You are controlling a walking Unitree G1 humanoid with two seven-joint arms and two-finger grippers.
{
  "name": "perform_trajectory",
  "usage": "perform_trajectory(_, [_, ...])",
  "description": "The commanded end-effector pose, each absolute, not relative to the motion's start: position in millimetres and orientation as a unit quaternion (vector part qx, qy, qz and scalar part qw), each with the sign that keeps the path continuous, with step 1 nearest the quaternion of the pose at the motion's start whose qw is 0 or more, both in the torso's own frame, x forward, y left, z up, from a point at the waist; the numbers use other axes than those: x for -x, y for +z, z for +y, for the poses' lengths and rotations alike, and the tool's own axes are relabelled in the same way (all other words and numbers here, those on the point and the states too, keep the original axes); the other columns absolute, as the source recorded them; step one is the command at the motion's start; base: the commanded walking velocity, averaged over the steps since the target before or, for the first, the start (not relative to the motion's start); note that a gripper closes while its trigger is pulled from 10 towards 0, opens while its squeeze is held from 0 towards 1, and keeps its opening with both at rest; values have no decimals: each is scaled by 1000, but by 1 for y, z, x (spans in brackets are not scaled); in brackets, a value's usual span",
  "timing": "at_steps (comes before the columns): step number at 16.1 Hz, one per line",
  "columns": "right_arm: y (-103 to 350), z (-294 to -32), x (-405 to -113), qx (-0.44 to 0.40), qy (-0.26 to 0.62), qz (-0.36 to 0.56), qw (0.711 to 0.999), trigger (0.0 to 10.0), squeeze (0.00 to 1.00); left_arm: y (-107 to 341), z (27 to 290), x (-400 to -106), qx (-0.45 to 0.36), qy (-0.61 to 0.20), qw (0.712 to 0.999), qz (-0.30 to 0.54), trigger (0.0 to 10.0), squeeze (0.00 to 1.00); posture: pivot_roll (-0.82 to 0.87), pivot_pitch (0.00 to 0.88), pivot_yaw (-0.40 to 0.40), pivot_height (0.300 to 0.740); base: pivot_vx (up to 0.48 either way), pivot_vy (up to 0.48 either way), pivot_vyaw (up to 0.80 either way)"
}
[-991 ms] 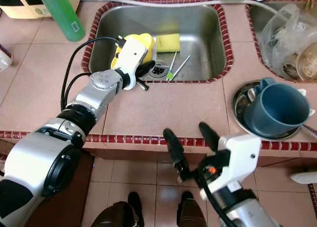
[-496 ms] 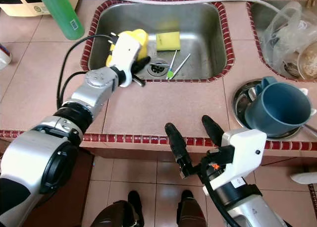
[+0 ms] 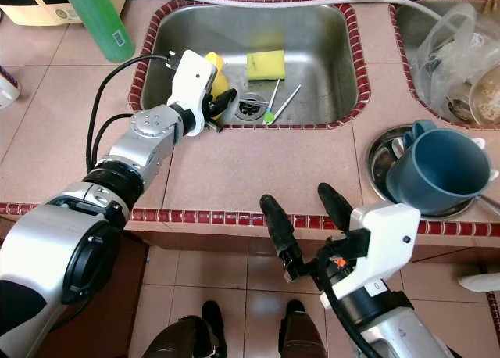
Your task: Kitchen organization
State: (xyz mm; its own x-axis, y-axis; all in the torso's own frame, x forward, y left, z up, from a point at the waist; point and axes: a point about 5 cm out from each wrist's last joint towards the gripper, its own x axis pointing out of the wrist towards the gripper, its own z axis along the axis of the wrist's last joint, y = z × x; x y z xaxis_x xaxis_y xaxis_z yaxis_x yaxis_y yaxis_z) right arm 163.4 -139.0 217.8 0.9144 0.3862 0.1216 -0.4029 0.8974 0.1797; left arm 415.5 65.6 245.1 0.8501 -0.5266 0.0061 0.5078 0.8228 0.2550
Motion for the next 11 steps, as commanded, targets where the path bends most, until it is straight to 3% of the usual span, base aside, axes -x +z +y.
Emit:
perform_trajectory(1, [220,-137,-159,-104,209,-41,971,10000,0,254,68,-417,-127,-270,953,-46,10000,1000,-311,345,103,740,0,0,0])
perform_trajectory(11, [222,-137,-166,-101,213,-47,971,10000,0,261,73,-418,-127,-272,952,-60,10000,1000,-282,320,92,740,0,0,0])
